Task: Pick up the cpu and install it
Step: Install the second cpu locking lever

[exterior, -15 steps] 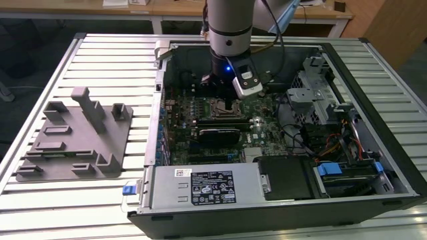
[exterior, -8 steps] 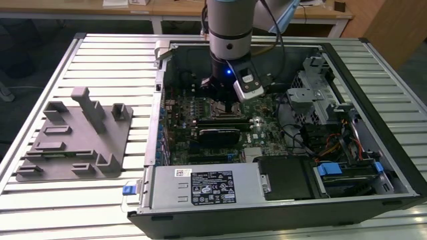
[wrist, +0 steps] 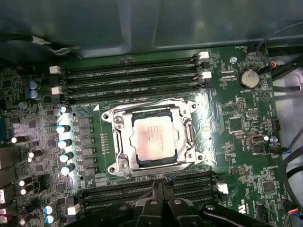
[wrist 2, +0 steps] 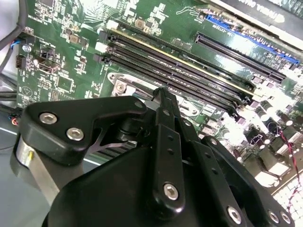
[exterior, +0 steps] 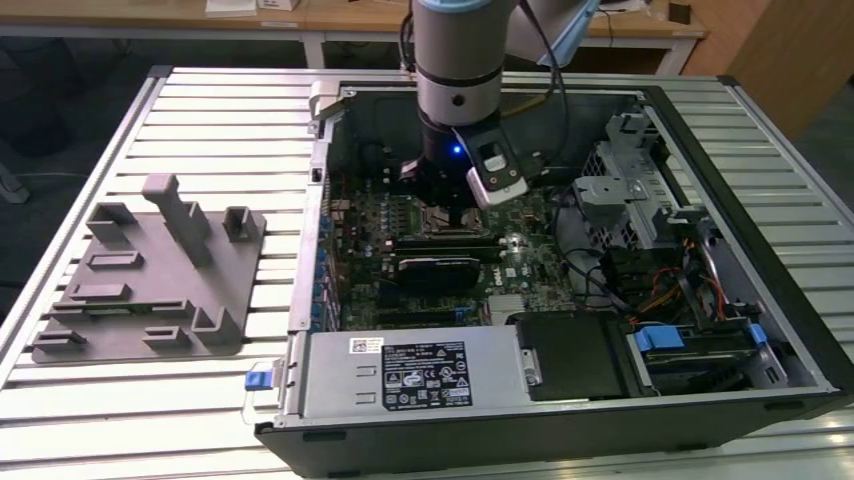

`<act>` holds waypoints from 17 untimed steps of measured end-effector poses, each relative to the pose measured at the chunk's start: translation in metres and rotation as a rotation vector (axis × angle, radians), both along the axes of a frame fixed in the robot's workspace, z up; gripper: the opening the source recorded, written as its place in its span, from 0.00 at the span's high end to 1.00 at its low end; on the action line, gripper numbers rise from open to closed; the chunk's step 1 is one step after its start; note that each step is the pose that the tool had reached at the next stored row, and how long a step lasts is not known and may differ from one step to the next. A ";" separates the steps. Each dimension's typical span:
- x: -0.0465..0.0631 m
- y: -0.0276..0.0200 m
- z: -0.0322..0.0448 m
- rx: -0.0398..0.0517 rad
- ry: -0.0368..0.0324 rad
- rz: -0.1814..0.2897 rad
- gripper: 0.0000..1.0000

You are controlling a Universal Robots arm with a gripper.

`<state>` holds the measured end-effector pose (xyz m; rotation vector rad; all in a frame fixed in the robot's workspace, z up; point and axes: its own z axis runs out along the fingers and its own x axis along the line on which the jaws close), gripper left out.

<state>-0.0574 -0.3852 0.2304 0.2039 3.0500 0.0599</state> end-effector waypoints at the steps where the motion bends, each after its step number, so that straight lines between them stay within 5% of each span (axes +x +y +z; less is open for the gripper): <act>1: 0.000 0.0000 -0.0001 0.0000 0.0001 0.001 0.89; 6: 0.000 0.0000 -0.0002 -0.0002 0.0025 0.001 0.89; 8: 0.000 -0.0002 -0.0008 0.0019 0.0181 0.001 0.89; 14: 0.000 -0.0020 -0.0029 0.0047 0.0815 0.003 0.89; 17: 0.000 -0.0021 -0.0030 0.0045 0.0842 0.002 0.89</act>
